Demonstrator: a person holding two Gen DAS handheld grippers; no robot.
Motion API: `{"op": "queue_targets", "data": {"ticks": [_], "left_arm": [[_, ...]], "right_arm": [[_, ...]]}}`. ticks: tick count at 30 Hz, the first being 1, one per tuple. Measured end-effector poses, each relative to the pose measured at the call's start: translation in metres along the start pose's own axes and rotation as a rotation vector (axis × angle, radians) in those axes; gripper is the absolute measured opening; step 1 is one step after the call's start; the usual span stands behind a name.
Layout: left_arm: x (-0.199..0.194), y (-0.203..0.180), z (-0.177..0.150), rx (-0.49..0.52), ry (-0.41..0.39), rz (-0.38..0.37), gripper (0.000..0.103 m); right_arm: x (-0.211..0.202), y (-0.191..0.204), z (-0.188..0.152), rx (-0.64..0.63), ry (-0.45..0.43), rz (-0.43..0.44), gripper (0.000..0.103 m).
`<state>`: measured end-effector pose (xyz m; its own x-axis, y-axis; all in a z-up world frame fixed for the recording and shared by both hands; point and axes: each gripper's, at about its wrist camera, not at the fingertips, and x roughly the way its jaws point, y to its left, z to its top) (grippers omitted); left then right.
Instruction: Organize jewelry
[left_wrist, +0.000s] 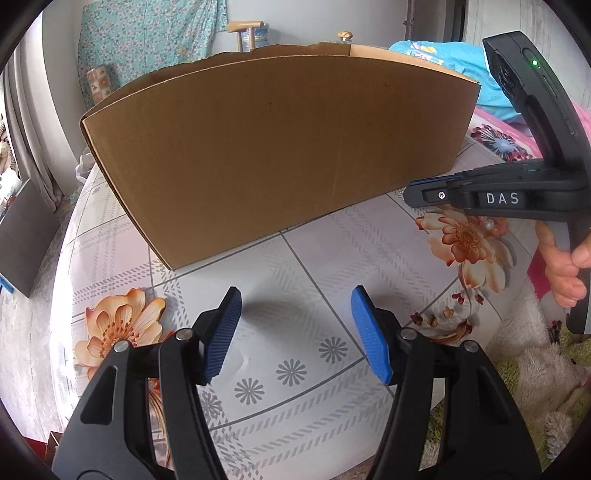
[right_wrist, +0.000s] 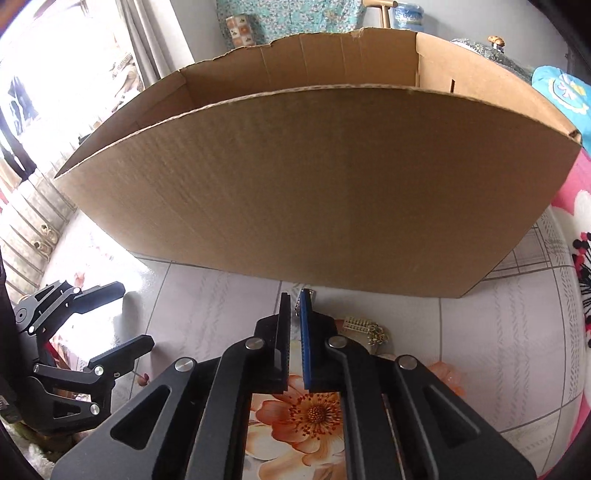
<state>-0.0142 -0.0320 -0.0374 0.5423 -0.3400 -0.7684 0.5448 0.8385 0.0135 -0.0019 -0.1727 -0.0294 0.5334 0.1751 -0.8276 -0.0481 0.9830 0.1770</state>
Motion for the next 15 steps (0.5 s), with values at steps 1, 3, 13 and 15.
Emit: {"op": "queue_targets", "data": {"ticks": [1, 3, 13, 15], "left_arm": [[-0.001, 0.000, -0.001, 0.001, -0.002, -0.003, 0.059], [-0.005, 0.004, -0.006, 0.000, -0.009, -0.008, 0.059], [-0.018, 0.002, -0.018, 0.000, -0.016, -0.025, 0.059], [-0.022, 0.003, -0.021, 0.001, -0.019, -0.028, 0.059]], "right_arm": [[0.000, 0.004, -0.001, -0.002, 0.003, 0.008, 0.005], [0.000, 0.012, -0.004, -0.006, 0.013, 0.031, 0.005], [0.008, 0.053, -0.013, -0.022, 0.061, 0.182, 0.005], [0.011, 0.063, -0.014, -0.032, 0.072, 0.219, 0.005]]}}
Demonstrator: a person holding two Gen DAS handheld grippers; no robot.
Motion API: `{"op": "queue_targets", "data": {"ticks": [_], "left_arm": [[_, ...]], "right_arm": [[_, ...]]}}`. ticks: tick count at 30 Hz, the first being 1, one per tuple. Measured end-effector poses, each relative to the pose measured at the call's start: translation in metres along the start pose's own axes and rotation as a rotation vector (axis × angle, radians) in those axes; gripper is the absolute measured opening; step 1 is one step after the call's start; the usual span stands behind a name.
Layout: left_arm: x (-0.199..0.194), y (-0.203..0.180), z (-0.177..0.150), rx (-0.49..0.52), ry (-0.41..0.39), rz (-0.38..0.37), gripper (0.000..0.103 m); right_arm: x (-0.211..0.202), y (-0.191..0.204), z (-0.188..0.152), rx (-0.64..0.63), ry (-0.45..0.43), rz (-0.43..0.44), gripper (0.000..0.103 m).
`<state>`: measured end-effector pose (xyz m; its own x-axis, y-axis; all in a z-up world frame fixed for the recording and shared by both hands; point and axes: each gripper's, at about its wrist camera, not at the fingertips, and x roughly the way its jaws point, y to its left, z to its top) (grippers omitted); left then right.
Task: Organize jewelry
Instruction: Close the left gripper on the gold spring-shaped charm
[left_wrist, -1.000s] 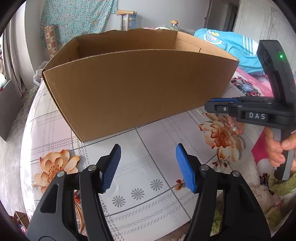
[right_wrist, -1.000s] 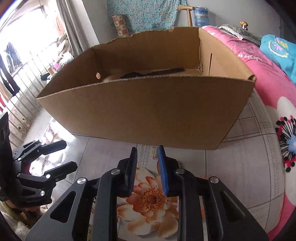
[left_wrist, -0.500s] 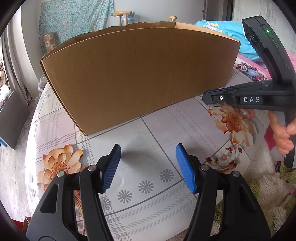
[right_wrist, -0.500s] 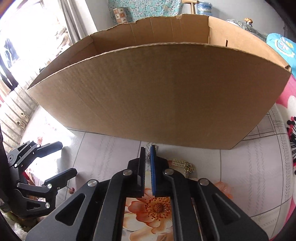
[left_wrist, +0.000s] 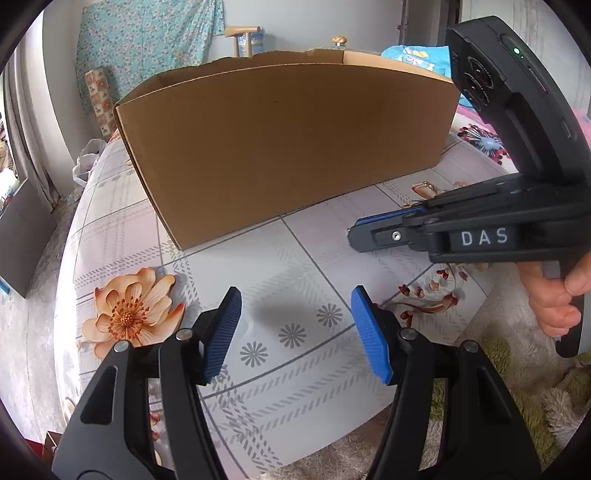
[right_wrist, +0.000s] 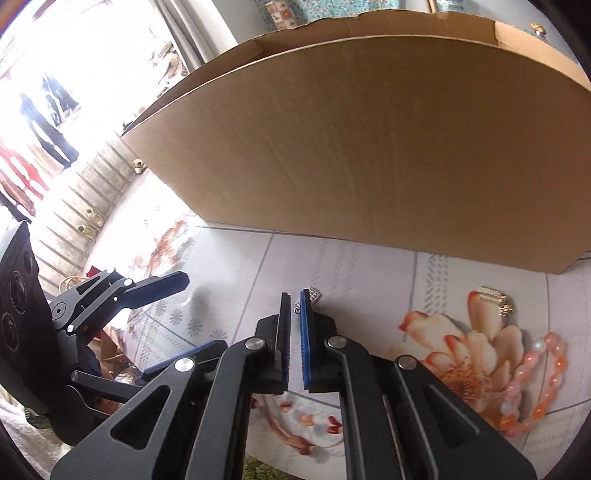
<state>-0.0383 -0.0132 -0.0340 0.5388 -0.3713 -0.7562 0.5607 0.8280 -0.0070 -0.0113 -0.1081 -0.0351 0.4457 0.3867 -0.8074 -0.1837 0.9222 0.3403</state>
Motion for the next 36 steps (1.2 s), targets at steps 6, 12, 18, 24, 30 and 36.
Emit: {"op": "queue_targets", "data": {"ticks": [6, 12, 18, 24, 30, 36], "left_arm": [[-0.007, 0.000, -0.003, -0.001, -0.008, 0.000, 0.059], [-0.006, -0.003, 0.002, 0.006, -0.019, -0.005, 0.059], [-0.003, -0.013, 0.010, 0.027, -0.025, -0.027, 0.059], [0.014, -0.022, 0.023, 0.023, 0.022, -0.032, 0.045], [0.026, -0.027, 0.031, 0.030, 0.052, -0.002, 0.027], [0.028, -0.034, 0.036, 0.058, 0.066, 0.001, 0.009]], "right_arm": [[-0.004, 0.009, 0.000, 0.010, -0.023, 0.102, 0.006], [-0.043, -0.032, -0.010, 0.116, -0.106, 0.104, 0.006], [-0.068, -0.076, -0.033, 0.258, -0.137, 0.056, 0.006], [-0.074, -0.096, -0.042, 0.309, -0.183, 0.033, 0.006], [-0.075, -0.103, -0.039, 0.300, -0.186, 0.040, 0.007], [-0.069, -0.090, -0.034, 0.275, -0.198, 0.023, 0.006]]}}
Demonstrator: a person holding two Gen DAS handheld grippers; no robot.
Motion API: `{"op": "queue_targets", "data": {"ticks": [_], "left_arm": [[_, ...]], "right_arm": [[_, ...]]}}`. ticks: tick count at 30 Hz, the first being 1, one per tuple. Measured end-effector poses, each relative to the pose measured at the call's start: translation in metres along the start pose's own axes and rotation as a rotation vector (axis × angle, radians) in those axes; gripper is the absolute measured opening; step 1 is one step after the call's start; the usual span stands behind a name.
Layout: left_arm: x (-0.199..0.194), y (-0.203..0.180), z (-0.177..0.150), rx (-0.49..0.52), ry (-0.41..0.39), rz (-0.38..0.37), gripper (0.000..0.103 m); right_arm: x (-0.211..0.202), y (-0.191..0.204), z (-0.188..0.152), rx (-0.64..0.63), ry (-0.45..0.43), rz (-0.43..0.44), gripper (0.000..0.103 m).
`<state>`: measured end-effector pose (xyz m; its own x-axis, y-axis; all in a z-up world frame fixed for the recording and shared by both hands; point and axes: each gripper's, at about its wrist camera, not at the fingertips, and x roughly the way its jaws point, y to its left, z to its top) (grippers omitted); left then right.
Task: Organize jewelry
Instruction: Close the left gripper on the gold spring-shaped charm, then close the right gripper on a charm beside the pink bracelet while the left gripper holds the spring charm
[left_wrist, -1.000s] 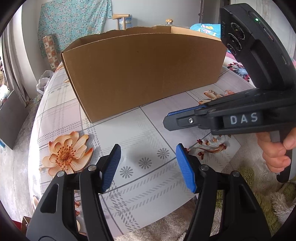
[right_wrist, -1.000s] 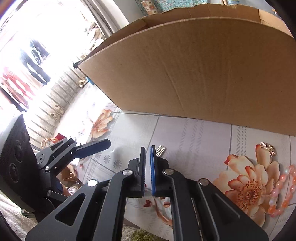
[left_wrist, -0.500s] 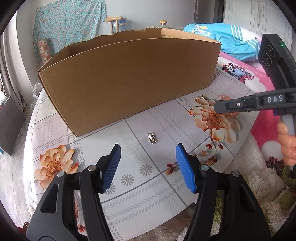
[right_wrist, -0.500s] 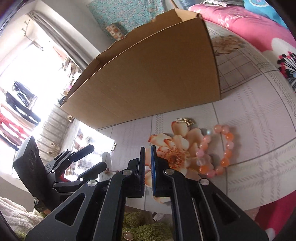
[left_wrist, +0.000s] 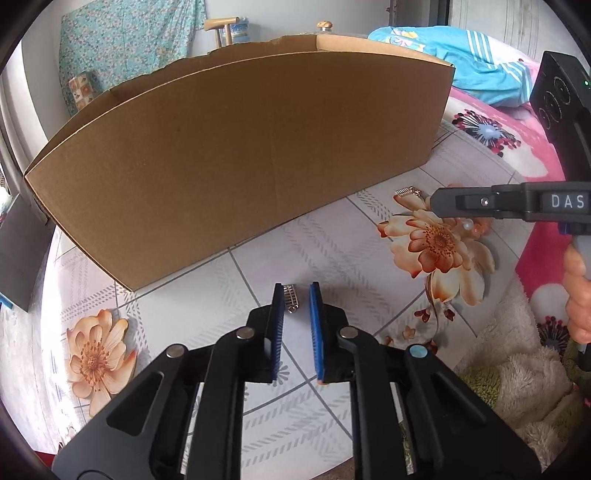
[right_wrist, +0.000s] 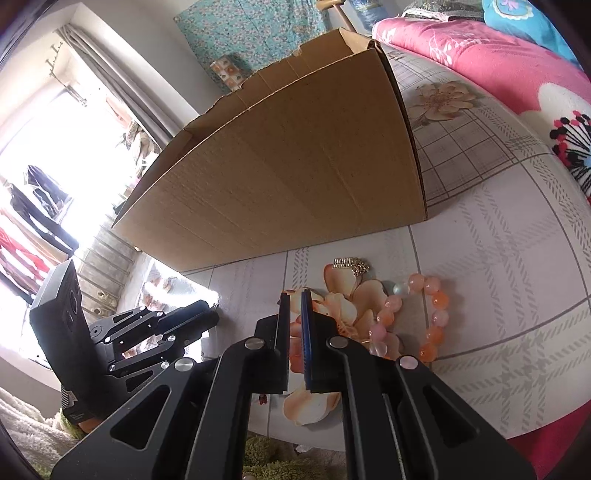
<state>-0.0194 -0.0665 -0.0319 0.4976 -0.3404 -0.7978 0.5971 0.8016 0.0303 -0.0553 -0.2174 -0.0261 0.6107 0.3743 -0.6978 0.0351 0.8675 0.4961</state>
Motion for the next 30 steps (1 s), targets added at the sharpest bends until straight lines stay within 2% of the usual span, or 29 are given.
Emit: {"op": "queue_targets", "data": {"ticks": [2, 11, 13, 14, 15, 22, 26, 29, 30], "left_arm": [[0.000, 0.000, 0.001, -0.001, 0.005, -0.004, 0.005], [0.000, 0.005, 0.000, -0.036, 0.010, -0.015, 0.004], [-0.001, 0.009, -0.001, -0.043, 0.012, -0.013, 0.004], [-0.001, 0.010, -0.002, -0.048, 0.012, -0.011, 0.004], [-0.002, 0.012, -0.003, -0.052, 0.012, -0.010, 0.004], [-0.005, 0.024, -0.007, -0.075, -0.001, -0.014, 0.004], [-0.006, 0.026, -0.009, -0.070, -0.008, -0.018, 0.004], [-0.008, 0.030, -0.011, -0.076, -0.014, -0.026, 0.004], [-0.008, 0.031, -0.011, -0.079, -0.016, -0.029, 0.004]], "right_arm": [[-0.004, 0.000, 0.000, -0.011, -0.007, -0.013, 0.006], [-0.003, 0.001, 0.007, -0.109, -0.010, -0.139, 0.007], [-0.002, 0.003, 0.010, -0.127, -0.012, -0.167, 0.014], [-0.001, 0.004, 0.012, -0.140, -0.014, -0.184, 0.022], [0.000, 0.006, 0.013, -0.156, -0.017, -0.208, 0.026], [0.021, 0.011, 0.024, -0.231, 0.020, -0.327, 0.026], [0.031, 0.015, 0.022, -0.299, 0.055, -0.392, 0.024], [0.034, 0.020, 0.020, -0.314, 0.079, -0.390, 0.008], [0.034, 0.021, 0.020, -0.312, 0.083, -0.389, 0.005]]}}
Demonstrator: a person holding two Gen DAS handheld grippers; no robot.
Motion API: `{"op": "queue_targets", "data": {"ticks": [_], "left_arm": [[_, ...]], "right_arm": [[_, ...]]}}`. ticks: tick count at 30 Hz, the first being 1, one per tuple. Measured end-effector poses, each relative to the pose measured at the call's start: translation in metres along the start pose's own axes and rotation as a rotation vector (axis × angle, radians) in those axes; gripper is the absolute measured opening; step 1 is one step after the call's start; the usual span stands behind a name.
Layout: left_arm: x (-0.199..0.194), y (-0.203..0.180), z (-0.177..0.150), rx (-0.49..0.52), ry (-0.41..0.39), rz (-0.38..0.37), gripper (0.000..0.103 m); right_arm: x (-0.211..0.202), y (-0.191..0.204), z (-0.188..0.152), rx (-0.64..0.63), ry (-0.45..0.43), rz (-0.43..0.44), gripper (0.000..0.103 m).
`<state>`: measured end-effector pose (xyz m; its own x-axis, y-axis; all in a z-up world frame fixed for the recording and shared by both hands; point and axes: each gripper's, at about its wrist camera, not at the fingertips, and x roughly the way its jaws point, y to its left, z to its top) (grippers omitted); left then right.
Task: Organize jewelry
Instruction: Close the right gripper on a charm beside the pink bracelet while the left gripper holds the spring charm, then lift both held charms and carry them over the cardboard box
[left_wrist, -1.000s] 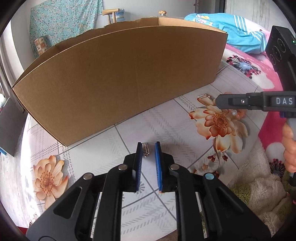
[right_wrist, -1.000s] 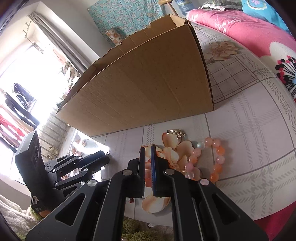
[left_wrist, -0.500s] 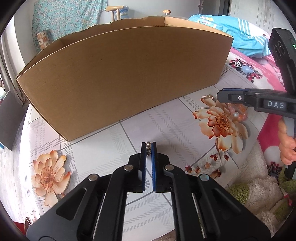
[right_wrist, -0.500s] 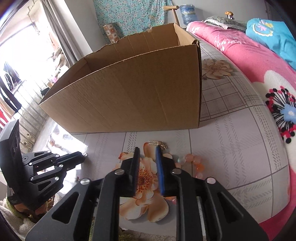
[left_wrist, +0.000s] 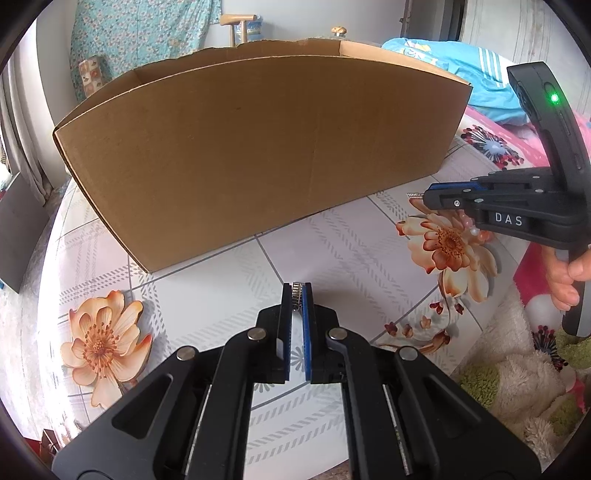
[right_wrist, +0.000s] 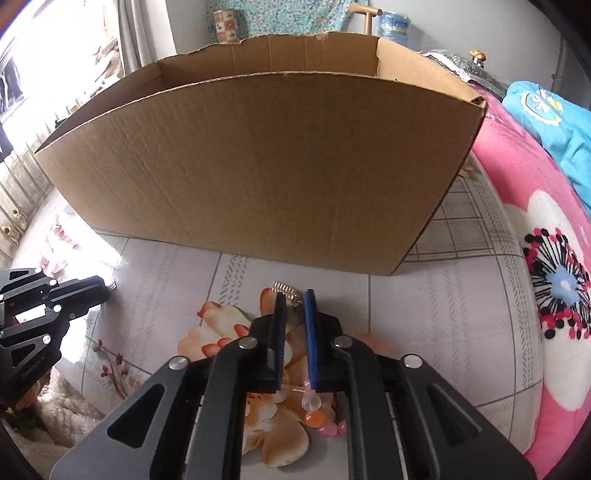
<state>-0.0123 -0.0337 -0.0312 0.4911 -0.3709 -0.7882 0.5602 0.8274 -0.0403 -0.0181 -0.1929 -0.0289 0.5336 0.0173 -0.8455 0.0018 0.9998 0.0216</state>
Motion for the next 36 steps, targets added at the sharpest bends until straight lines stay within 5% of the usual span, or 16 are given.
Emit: {"op": "queue_targets", "data": {"ticks": [3, 14, 19, 22, 27, 29, 30, 36], "left_arm": [[-0.001, 0.002, -0.001, -0.003, -0.005, -0.005, 0.004], [-0.004, 0.007, -0.005, -0.006, -0.019, -0.018, 0.004], [-0.006, 0.010, -0.006, -0.014, -0.022, -0.026, 0.004], [-0.006, 0.010, -0.006, -0.011, -0.023, -0.027, 0.004], [-0.007, 0.011, -0.007, -0.005, -0.022, -0.029, 0.004], [-0.007, 0.011, -0.007, -0.005, -0.022, -0.030, 0.004], [-0.007, 0.011, -0.007, -0.005, -0.022, -0.030, 0.004], [-0.008, 0.013, -0.007, -0.007, -0.025, -0.032, 0.004]], "right_arm": [[-0.001, 0.000, -0.001, 0.016, 0.007, 0.008, 0.004], [-0.055, -0.018, 0.006, 0.206, -0.112, 0.242, 0.004], [-0.047, -0.015, 0.009, 0.162, -0.076, 0.177, 0.006], [-0.030, -0.007, 0.007, 0.115, -0.017, 0.147, 0.026], [-0.002, 0.005, 0.006, 0.007, 0.052, 0.048, 0.027], [0.001, 0.007, 0.007, -0.022, 0.057, 0.024, 0.022], [0.001, 0.008, 0.008, -0.037, 0.062, 0.016, 0.005], [-0.004, -0.008, 0.009, 0.059, 0.078, 0.133, 0.003]]}}
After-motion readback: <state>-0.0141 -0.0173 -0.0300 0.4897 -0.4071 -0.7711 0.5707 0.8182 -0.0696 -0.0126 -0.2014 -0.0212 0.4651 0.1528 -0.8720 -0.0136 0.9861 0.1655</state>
